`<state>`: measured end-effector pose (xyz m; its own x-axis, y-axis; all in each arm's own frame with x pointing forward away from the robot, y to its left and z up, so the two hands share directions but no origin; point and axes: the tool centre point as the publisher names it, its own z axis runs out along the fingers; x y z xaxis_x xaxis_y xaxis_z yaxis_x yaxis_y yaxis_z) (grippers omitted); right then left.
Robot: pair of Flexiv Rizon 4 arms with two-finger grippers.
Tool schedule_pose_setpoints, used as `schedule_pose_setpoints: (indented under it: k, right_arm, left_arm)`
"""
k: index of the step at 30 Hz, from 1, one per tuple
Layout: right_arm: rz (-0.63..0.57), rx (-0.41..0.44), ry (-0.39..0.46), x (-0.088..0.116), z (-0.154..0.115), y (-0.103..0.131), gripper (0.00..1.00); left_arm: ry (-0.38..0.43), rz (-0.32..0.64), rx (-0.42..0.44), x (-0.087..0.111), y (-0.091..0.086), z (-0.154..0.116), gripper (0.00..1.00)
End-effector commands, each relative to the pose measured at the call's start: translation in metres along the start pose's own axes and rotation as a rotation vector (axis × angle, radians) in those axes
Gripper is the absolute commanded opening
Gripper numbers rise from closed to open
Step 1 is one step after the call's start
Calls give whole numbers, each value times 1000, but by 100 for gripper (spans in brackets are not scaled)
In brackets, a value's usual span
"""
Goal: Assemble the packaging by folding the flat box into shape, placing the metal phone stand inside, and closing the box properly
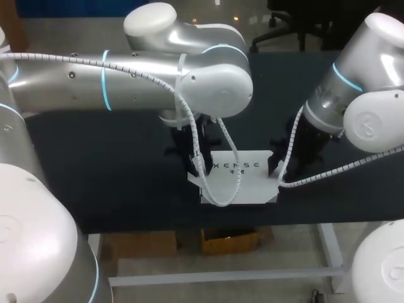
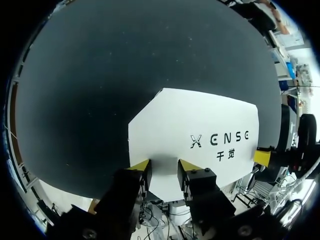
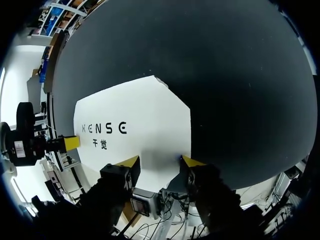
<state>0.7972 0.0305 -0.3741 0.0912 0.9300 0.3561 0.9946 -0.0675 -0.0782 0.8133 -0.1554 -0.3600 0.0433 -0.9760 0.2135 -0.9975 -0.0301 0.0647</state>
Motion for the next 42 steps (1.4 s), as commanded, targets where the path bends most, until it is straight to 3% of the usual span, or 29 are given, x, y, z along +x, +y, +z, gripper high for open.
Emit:
schedule_pose_setpoints:
  k: [1,13,23,27,42]
  right_arm:
    - [-4,-23,-1,0,1,-2,54]
    - [-17,-68,10,-2,3,-7,58]
    - [-30,-110,25,-1,1,-11,55]
    - [-35,-120,26,1,-1,-10,50]
    - [-37,-135,40,-2,2,2,49]
  left_arm:
    - [-3,1,18,2,4,1,38]
    - [9,6,55,1,12,2,35]
    - [15,19,69,0,16,2,35]
    - [11,22,73,0,16,2,35]
    - [19,48,91,1,15,5,35]
